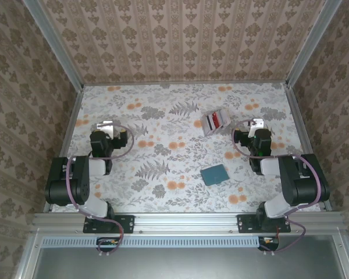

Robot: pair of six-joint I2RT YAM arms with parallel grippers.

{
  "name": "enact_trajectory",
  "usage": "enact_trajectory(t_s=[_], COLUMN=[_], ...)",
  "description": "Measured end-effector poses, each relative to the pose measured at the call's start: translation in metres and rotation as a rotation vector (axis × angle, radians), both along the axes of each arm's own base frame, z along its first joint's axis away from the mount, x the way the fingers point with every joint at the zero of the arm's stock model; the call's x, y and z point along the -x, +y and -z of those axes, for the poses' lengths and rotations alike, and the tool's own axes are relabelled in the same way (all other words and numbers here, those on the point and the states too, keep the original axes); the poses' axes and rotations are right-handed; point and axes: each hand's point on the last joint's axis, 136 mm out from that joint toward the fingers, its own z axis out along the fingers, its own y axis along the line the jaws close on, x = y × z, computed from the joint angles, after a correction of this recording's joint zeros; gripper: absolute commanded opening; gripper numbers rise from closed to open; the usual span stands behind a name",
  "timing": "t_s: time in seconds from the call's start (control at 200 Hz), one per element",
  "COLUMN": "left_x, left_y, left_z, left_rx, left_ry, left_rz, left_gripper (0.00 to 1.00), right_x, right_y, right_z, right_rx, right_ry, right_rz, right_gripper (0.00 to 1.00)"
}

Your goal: Put the credit cards into the card holder

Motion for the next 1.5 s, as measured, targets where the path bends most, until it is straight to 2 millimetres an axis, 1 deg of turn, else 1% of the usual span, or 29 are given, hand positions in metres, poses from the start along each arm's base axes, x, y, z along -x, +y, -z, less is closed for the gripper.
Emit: enact_trajectory(t_s=[1.195,1.315,1.355,1.42,1.455,1.5], left_x=[0.000,0.001,0.001,0.000,-0.002,-0.006], left_y=[0.000,0.001,0.001,0.003,0.005,0.007], left_z=[0.000,0.002,0.000,-0.011,-0.020,-0.037], left_rx=[0.000,-0.002,-0.003,-0.003,0.006,0.028], left_ry=[0.001,0.030,0.044,0.060,0.062,0.062], left_rz=[0.000,-0.004,-0.007,-0.021,-0.036,-0.062], left_gripper=[1.00,1.00,1.00,1.00,1.00,1.00], right_x=[0.000,0.002,0.004,0.007,0.008,0.008], right_y=[0.000,0.000,-0.001,-0.003,-0.004,-0.005], right_z=[0.000,0.001,-0.001,-0.010,-0.020,-0.036], right_rx=[0.000,0.000,0.001,0.000,-0.004,-0.018], right_ry=[0.000,0.012,0.019,0.026,0.020,0.003], right_rz=[0.000,0.001,0.004,0.017,0.027,0.040], right_gripper=[1.00,1.00,1.00,1.00,1.00,1.00])
